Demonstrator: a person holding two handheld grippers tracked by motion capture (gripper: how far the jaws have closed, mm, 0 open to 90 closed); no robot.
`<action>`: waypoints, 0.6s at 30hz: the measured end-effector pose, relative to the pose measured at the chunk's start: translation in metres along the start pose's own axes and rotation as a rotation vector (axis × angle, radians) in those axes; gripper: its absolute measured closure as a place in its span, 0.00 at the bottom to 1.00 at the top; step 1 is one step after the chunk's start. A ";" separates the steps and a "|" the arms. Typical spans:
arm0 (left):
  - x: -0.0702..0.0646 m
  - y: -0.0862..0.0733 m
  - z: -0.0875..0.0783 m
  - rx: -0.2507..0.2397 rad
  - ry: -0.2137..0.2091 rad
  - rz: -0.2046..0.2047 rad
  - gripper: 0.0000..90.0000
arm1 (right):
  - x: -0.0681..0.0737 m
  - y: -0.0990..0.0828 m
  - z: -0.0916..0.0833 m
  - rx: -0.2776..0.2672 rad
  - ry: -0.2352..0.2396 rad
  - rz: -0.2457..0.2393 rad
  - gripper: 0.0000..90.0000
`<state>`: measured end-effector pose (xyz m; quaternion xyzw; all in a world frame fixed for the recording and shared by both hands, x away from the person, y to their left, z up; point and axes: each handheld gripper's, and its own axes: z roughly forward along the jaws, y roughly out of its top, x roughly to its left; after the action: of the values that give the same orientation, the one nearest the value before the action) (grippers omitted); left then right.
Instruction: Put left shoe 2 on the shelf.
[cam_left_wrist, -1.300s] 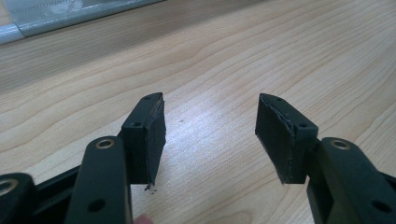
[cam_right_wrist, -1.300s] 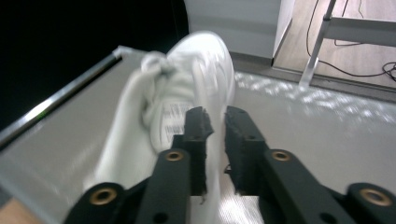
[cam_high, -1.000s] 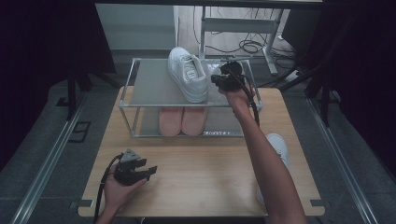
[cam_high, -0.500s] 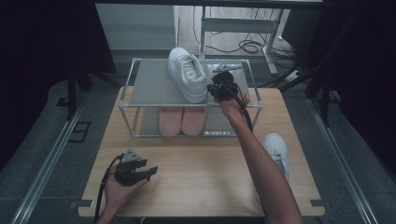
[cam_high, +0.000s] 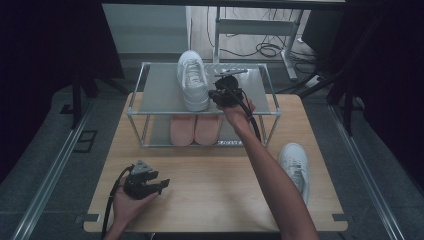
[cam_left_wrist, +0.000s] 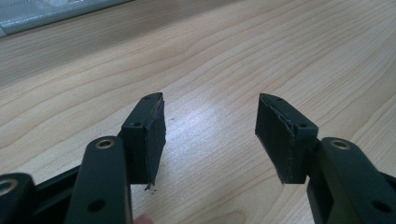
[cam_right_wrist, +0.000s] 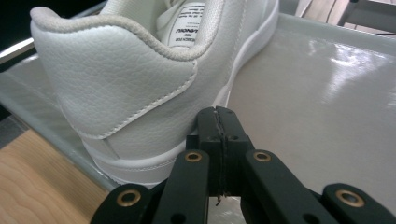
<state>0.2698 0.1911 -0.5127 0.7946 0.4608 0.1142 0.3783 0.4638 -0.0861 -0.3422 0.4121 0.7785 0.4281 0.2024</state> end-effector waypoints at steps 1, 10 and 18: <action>0.000 0.000 0.000 -0.001 0.000 -0.002 0.48 | 0.001 0.000 0.001 -0.003 -0.001 0.001 1.00; -0.001 0.000 0.002 0.005 0.000 0.005 0.48 | 0.002 0.001 0.003 -0.022 0.008 0.031 1.00; -0.001 0.000 0.003 0.008 0.001 0.007 0.48 | 0.012 0.006 0.009 -0.030 0.027 0.032 1.00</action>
<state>0.2705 0.1889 -0.5144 0.7978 0.4585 0.1141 0.3747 0.4657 -0.0698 -0.3422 0.4156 0.7678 0.4485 0.1912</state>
